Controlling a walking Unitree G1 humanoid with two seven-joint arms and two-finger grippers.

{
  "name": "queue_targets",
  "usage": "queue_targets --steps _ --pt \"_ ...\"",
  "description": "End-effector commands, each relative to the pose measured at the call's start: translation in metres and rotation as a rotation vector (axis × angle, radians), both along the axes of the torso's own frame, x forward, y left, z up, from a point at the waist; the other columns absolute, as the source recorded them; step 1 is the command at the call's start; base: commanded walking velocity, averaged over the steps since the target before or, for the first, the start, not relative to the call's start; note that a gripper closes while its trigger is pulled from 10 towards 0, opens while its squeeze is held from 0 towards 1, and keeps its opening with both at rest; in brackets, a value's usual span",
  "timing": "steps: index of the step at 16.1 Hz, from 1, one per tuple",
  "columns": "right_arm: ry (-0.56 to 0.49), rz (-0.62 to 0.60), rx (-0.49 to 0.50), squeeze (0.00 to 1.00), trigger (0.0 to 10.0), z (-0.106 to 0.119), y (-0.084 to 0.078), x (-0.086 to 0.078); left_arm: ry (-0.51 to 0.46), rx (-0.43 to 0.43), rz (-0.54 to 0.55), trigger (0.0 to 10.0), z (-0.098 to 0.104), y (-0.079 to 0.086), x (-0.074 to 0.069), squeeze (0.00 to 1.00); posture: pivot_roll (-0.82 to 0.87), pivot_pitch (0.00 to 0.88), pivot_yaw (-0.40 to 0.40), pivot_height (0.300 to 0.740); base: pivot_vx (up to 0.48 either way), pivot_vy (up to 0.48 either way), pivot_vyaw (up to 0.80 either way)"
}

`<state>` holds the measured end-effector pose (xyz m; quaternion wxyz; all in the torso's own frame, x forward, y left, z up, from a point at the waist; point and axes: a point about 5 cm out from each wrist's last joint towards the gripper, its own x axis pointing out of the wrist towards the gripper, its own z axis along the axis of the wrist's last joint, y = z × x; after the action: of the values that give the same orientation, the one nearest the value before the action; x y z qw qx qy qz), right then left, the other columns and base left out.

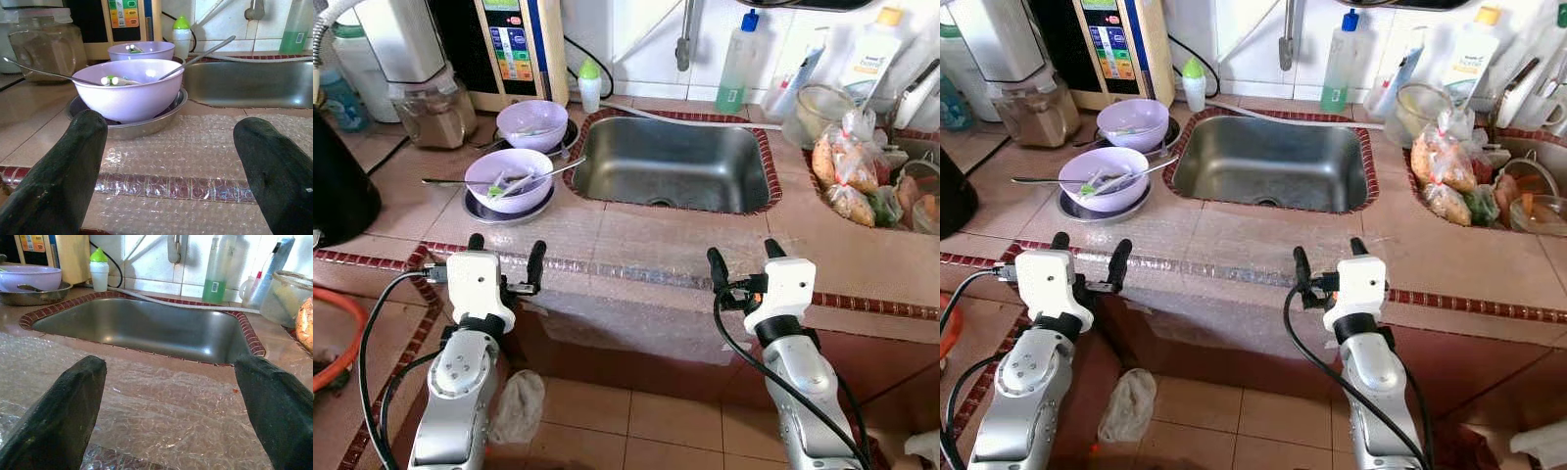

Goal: Kitchen organization

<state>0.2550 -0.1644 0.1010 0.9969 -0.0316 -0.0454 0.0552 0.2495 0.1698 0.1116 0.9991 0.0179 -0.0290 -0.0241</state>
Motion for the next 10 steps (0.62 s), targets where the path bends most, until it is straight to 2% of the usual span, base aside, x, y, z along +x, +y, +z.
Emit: queue_targets --steps 1,10 --pt "0.008 -0.004 0.003 0.00 10.0 0.0000 -0.0007 -0.0016 -0.008 0.017 -0.009 10.0 0.0025 -0.0011 0.0006 0.00 0.01 0.000 0.031 0.740 0.000 0.000 0.00" --pt "0.018 -0.013 -0.007 0.00 10.0 -0.0030 -0.0012 -0.0032 -0.012 0.023 -0.024 10.0 0.0028 -0.0024 0.0016 0.00 0.01 0.000 0.036 0.740 0.000 0.000 0.00"
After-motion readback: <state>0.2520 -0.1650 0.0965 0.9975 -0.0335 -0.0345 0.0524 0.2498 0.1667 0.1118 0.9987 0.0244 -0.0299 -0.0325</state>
